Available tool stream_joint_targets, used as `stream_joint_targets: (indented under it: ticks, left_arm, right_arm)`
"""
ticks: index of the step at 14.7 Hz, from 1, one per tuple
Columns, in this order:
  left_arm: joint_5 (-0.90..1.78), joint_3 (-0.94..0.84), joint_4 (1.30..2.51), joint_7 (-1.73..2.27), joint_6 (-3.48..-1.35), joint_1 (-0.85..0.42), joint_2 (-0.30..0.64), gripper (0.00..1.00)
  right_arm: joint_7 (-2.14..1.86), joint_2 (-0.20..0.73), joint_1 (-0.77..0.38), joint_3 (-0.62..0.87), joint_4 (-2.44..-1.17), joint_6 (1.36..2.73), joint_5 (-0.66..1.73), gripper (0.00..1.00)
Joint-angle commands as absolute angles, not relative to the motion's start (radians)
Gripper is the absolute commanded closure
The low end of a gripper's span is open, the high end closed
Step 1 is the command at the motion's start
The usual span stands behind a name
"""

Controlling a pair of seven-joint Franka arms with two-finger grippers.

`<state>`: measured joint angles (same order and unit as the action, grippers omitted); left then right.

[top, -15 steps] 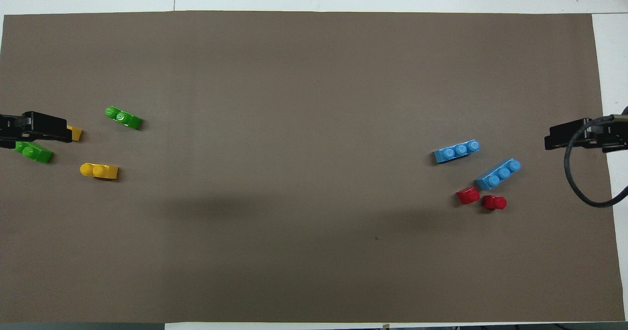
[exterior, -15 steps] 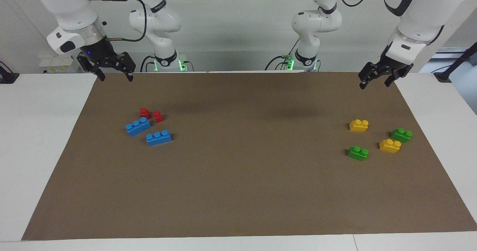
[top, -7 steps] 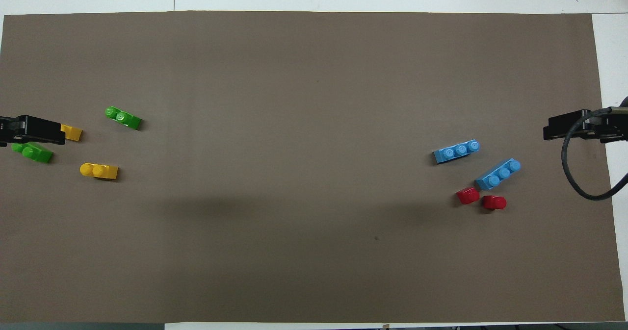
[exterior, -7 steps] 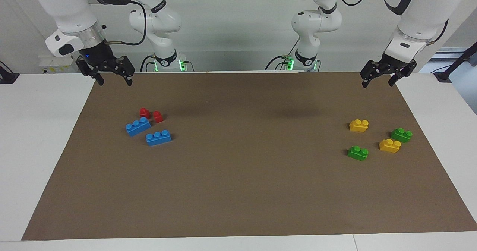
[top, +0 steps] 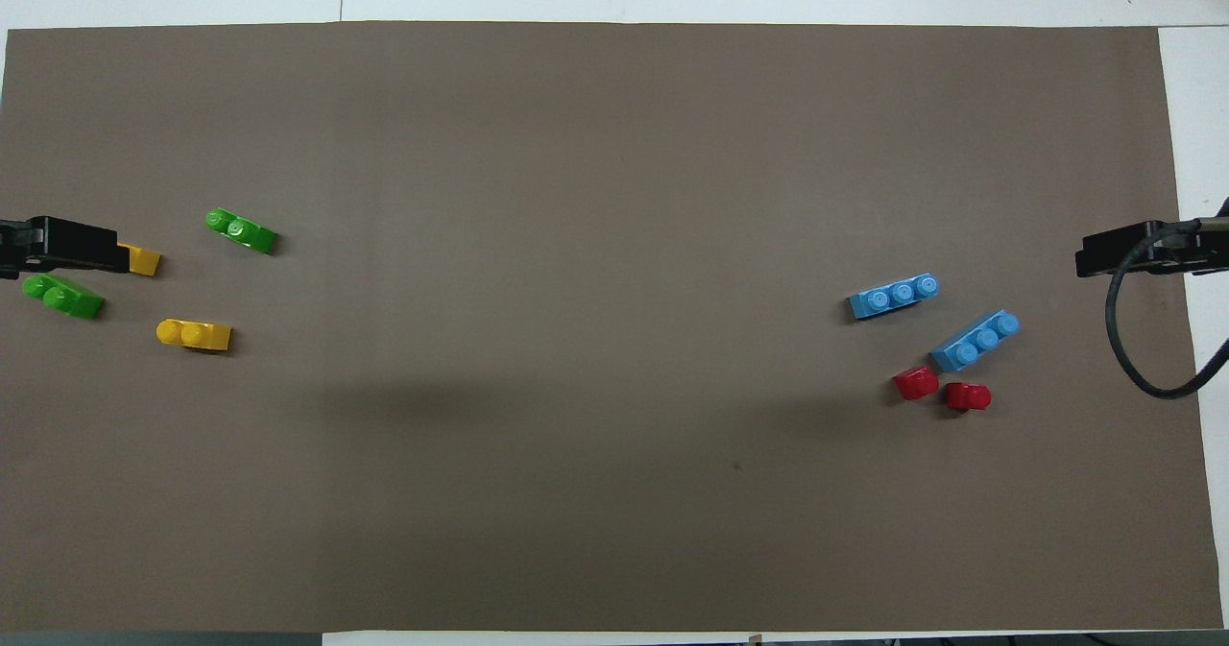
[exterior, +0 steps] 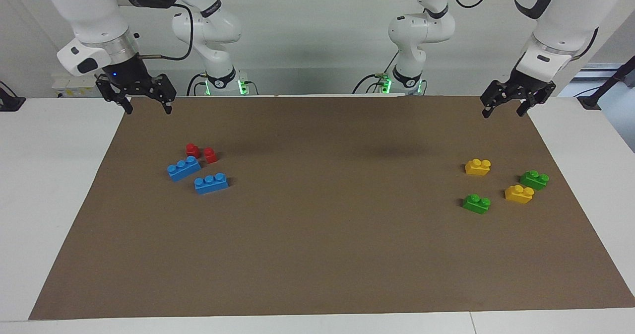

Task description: Remove green block with left arm and hold with right

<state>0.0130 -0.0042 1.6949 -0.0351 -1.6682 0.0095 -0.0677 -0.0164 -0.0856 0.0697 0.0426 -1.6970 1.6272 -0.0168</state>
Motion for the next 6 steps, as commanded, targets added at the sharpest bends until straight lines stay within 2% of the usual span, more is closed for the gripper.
stream_joint_targets:
  ticks: [1, 6]
  left_arm:
    - [0.031, -0.006, 1.695, -0.055, -1.677, 0.018, -0.074, 0.0]
    - [0.029, -0.006, 1.694, -0.054, -1.675, 0.018, -0.074, 0.0]
  right_arm:
    - [-0.043, -0.078, 0.077, 0.048, -1.683, 1.62, -0.037, 0.0]
    - [-0.032, -0.081, 0.077, 0.048, -1.684, 1.594, -0.031, 0.0]
